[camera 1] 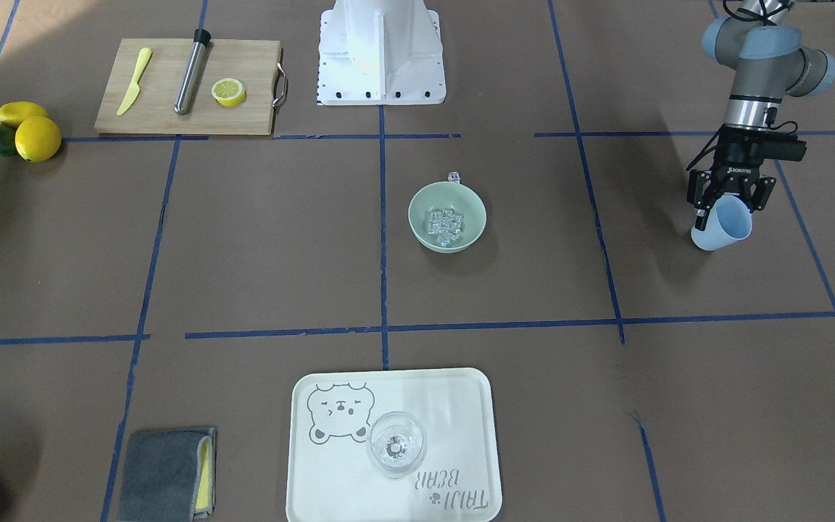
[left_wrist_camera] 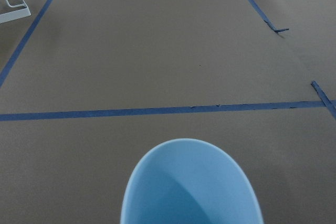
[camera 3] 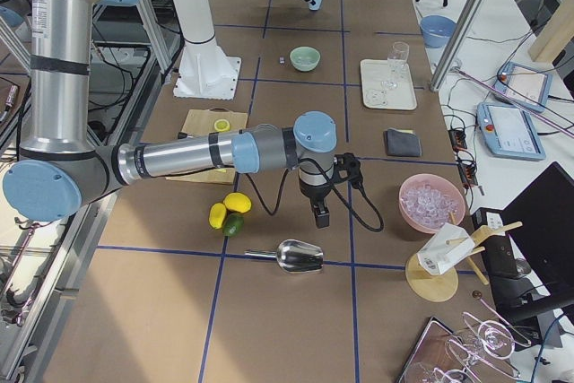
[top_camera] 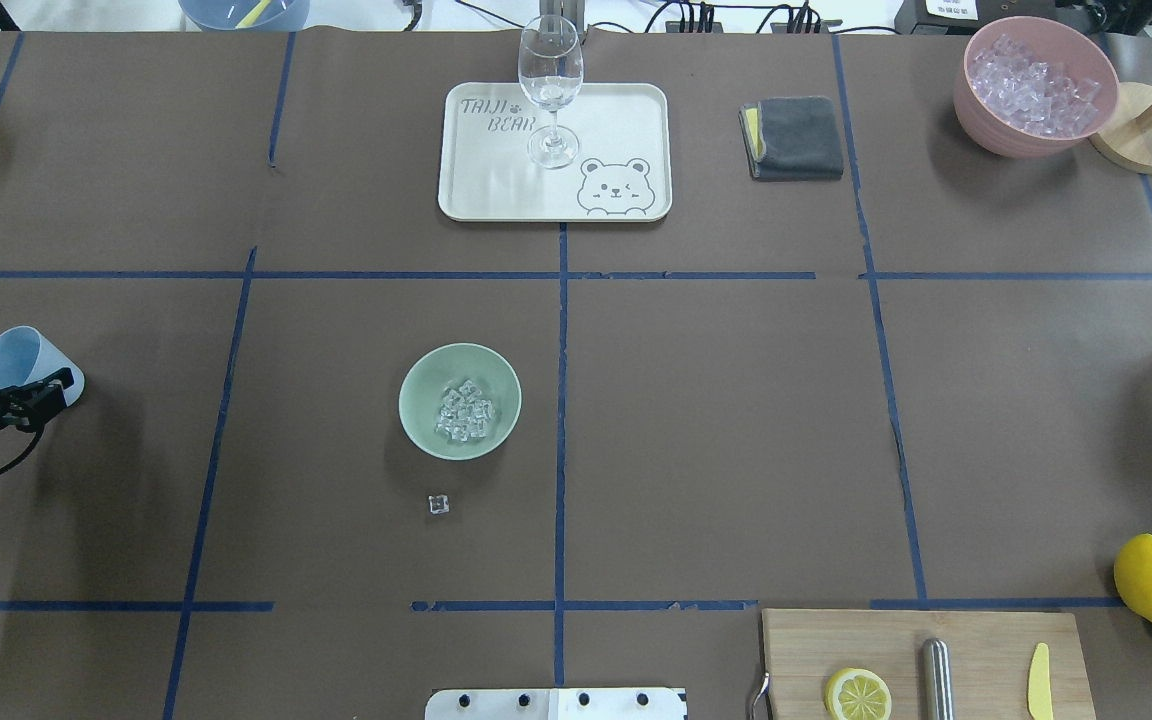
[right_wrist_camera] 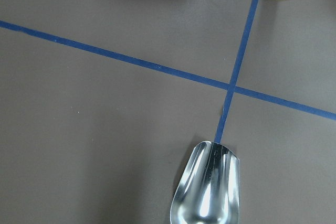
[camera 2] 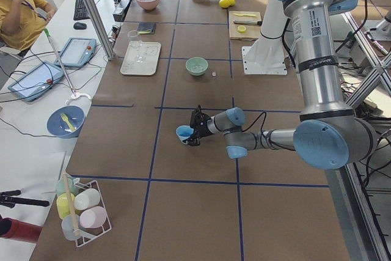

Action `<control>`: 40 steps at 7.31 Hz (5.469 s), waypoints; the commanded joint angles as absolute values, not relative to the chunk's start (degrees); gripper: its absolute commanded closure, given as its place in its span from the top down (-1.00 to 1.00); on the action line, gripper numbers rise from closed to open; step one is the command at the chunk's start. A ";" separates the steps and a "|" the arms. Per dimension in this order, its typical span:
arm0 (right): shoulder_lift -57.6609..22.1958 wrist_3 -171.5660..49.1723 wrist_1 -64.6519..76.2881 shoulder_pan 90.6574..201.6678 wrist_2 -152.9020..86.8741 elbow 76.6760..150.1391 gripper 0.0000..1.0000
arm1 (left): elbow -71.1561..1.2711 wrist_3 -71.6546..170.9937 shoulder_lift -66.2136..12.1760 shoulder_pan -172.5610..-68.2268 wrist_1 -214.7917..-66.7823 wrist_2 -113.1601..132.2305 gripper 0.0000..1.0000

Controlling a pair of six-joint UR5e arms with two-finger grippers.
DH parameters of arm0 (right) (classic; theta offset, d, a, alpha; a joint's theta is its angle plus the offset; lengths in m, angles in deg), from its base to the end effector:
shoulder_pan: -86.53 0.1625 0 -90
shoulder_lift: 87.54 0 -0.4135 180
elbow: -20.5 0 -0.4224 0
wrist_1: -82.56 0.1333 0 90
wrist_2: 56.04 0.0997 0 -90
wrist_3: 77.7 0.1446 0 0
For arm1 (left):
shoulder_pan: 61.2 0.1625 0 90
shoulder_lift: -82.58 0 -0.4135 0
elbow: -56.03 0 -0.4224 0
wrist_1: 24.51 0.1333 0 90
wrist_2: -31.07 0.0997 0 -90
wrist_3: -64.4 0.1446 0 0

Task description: Pour ice into bowl

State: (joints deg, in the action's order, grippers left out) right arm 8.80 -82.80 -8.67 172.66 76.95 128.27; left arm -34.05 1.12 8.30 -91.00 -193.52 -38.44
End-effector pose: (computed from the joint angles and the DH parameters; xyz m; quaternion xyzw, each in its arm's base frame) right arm 0.0019 -0.4865 0.5762 0.0866 -0.3641 -0.1049 0.9214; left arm 0.3082 -0.3885 0.6460 0.3780 0.3836 -0.1159 0.8346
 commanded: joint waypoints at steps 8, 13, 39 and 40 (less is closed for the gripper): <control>8.70 -82.79 -8.75 172.66 77.12 128.25 1.00 | -38.80 21.72 7.61 -102.90 -193.70 -46.51 1.00; 8.17 -80.17 -8.67 172.66 78.26 130.27 1.00 | -44.76 48.15 3.04 -129.18 -172.32 -70.25 1.00; -49.76 -6.15 2.06 110.44 43.36 97.65 0.50 | -42.41 69.41 -1.18 -151.37 -120.84 -105.43 1.00; -49.57 -6.24 1.97 110.35 44.85 98.54 -0.09 | -42.41 69.50 -1.18 -151.37 -120.84 -105.43 1.00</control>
